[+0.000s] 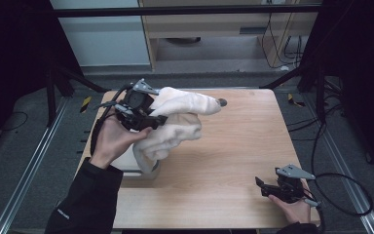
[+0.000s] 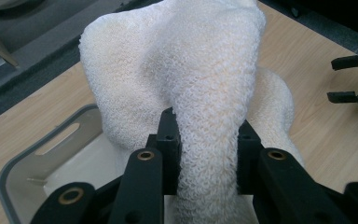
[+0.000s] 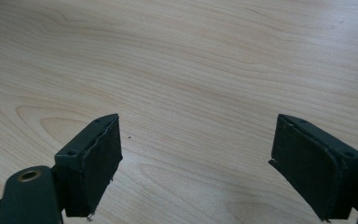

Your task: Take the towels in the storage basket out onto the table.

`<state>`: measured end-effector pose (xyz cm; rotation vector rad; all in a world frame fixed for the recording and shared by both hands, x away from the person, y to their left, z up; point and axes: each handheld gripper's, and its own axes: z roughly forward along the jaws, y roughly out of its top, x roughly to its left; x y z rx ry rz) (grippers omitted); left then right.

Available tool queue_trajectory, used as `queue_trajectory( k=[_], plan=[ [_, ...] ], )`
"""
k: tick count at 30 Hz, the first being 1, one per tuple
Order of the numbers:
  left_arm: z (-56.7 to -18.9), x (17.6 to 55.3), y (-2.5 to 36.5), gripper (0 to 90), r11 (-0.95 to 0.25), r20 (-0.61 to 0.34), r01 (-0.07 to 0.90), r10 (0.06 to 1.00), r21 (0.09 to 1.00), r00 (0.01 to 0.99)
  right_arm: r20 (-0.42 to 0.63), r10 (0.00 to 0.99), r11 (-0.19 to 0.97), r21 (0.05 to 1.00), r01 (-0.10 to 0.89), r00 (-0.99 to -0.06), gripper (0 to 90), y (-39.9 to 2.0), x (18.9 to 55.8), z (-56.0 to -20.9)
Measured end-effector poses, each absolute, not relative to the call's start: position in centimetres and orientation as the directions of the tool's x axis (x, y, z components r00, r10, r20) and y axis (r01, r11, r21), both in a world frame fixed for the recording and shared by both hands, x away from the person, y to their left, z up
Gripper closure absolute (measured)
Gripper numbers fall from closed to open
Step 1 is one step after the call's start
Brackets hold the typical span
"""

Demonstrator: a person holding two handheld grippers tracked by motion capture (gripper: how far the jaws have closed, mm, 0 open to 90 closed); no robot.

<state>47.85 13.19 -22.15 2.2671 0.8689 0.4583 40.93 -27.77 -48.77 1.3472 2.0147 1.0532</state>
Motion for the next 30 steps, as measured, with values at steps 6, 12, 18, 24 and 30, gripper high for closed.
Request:
queue_trajectory(
  k=[6, 12, 18, 24, 30],
  plan=[
    [-22.6, 48.1, 11.2, 70.6, -0.573, 0.076, 0.451, 0.671, 0.684, 0.738, 0.014, 0.921, 0.215, 0.814, 0.539, -0.388, 15.8, -27.8, 40.9, -48.8],
    [-23.1, 48.2, 9.4, 70.5, -0.588, 0.075, 0.436, 0.649, 0.681, 0.757, 0.006, 0.921, 0.22, 0.817, 0.533, -0.389, 15.8, -27.9, 40.9, -48.8],
    [-23.9, 48.6, 7.5, 70.5, -0.611, 0.075, 0.424, 0.622, 0.669, 0.779, 0.003, 0.923, 0.219, 0.818, 0.532, -0.385, 15.8, -28.0, 40.9, -48.9],
    [-25.0, 49.0, 5.8, 70.5, -0.624, 0.067, 0.414, 0.6, 0.663, 0.797, 0.005, 0.924, 0.217, 0.816, 0.535, -0.383, 15.8, -28.1, 40.9, -49.0],
    [-26.6, 49.6, 4.2, 70.4, -0.636, 0.058, 0.413, 0.585, 0.651, 0.809, -0.009, 0.924, 0.226, 0.819, 0.528, -0.382, 15.8, -28.2, 40.9, -49.0]
  ],
)
